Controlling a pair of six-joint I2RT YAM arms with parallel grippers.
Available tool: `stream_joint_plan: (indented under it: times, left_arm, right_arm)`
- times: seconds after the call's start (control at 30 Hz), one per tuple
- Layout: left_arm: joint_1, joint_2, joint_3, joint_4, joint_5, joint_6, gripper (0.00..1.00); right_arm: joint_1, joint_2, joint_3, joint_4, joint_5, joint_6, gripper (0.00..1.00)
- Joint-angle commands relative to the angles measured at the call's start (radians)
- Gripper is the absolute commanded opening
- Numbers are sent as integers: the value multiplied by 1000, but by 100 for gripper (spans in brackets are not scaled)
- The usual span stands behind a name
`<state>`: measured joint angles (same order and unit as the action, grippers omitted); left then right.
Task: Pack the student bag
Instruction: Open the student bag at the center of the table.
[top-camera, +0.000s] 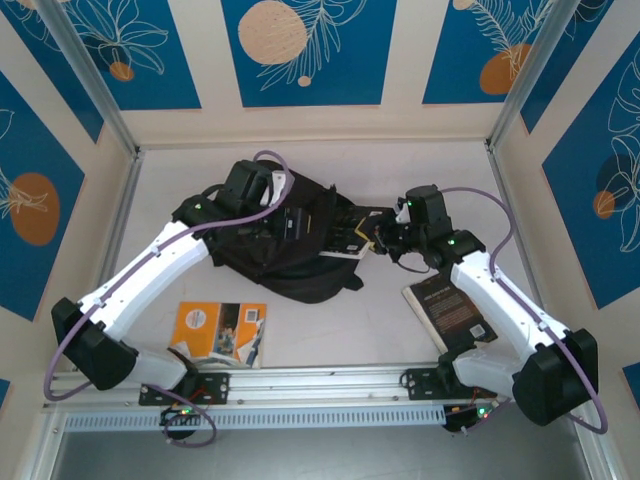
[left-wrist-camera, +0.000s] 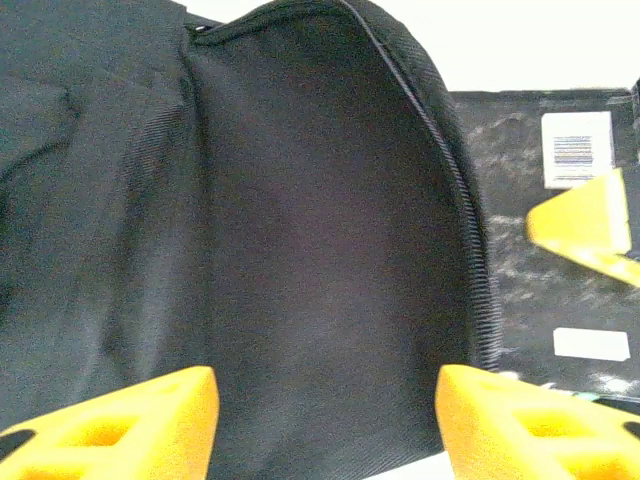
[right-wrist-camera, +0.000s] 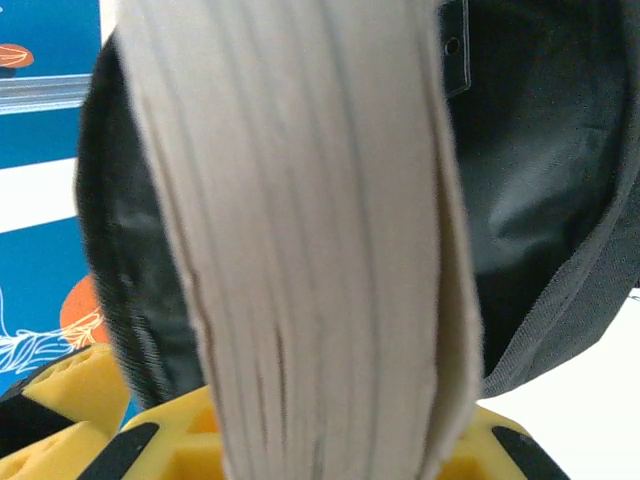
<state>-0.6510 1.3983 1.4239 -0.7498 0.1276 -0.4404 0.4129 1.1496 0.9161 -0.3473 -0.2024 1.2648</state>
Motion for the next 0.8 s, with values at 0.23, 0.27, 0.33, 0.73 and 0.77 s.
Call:
stream_joint_plan:
  times: [0.23,0.27,0.33,0.73,0.77]
  left_arm:
    - [21,206,308,-192,55,77,75]
    - [20,226,330,-189,85,68,76]
    - [13,260,362,-185,124,46,77]
    - [-39,328,388,-225,75,48,54]
    - [-37,326,389,-234,49,50,42]
  right_arm:
    - [38,-11,83,104,-7,-38,0]
    - [39,-11,88,107,-7,-42,0]
    - [44,-13,96,111,-5,-49,0]
    - [67,-20,102,103,6,-73,0]
    - [69,-21,100,103,6,-73,0]
